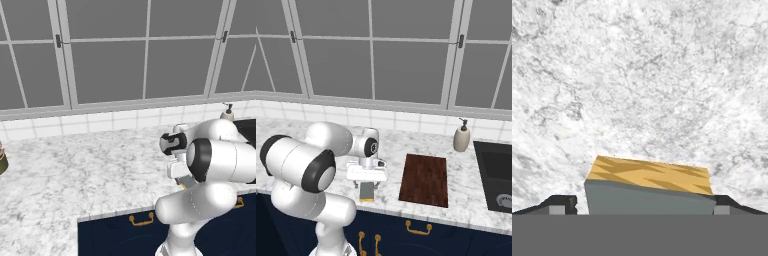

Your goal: Pick up the sponge from the counter and clean the cutting board by briefly scrubbing or pressing down on the cutting board. Once finished, release the sponge.

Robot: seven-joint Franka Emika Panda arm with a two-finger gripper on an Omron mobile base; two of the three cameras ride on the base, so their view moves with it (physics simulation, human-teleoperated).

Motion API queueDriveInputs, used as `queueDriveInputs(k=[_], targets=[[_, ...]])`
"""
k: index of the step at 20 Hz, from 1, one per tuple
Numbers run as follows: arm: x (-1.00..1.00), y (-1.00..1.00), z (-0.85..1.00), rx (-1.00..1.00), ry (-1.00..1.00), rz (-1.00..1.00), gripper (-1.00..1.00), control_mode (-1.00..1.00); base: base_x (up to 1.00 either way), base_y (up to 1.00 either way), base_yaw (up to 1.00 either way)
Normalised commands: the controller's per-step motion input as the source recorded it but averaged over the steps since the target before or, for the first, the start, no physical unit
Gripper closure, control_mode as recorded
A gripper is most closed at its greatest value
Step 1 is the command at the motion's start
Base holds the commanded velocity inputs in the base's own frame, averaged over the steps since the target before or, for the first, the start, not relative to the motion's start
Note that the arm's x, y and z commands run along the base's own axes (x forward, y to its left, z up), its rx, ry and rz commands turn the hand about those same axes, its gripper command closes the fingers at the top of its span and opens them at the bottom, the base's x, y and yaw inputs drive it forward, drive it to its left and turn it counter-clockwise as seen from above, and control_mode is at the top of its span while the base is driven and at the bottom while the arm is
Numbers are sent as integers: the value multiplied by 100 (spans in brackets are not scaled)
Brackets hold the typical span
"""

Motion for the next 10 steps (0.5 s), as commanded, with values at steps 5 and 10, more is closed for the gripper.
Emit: queueDriveInputs(k=[5,10], targets=[[0,0,-1,0,-9,0,-100,-100,0,0,0],[0,0,-3,0,-6,0,-100,-100,0,0,0]])
